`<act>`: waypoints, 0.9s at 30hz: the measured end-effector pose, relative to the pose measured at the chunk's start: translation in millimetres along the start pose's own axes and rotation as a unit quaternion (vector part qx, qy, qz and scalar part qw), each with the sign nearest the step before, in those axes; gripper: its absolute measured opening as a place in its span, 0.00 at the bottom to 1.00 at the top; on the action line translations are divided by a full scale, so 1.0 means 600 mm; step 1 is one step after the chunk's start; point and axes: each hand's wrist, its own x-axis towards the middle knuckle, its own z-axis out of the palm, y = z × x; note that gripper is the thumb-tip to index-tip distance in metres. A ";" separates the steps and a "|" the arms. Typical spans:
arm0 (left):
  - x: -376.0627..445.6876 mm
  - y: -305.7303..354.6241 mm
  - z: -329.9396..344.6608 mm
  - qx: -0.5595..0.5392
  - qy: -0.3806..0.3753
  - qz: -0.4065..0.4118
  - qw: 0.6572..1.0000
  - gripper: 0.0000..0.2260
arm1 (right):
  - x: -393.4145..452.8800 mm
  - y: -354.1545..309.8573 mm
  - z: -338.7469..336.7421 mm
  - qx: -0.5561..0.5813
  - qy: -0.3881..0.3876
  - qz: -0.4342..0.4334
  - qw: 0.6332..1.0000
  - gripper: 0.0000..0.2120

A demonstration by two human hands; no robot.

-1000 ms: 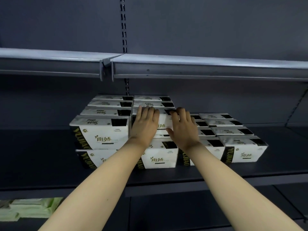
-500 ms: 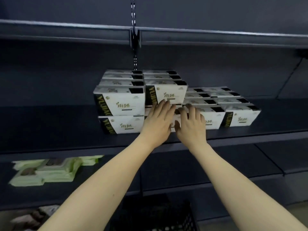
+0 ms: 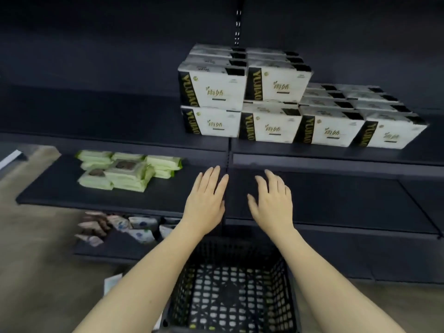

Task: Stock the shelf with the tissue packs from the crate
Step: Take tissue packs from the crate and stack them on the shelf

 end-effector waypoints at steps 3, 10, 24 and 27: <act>-0.061 -0.016 0.003 0.008 -0.034 -0.030 0.999 0.31 | -0.042 -0.030 0.018 0.017 -0.029 -0.018 0.999 0.24; -0.174 -0.067 0.008 0.027 -0.090 -0.085 0.992 0.31 | -0.113 -0.098 0.046 0.046 -0.085 -0.055 0.994 0.25; -0.347 -0.277 0.035 0.018 -0.157 -0.138 0.978 0.31 | -0.162 -0.357 0.127 0.064 -0.167 -0.081 0.981 0.29; -0.404 -0.340 0.050 0.011 -0.176 -0.133 0.975 0.33 | -0.185 -0.438 0.151 0.065 -0.200 -0.082 0.974 0.30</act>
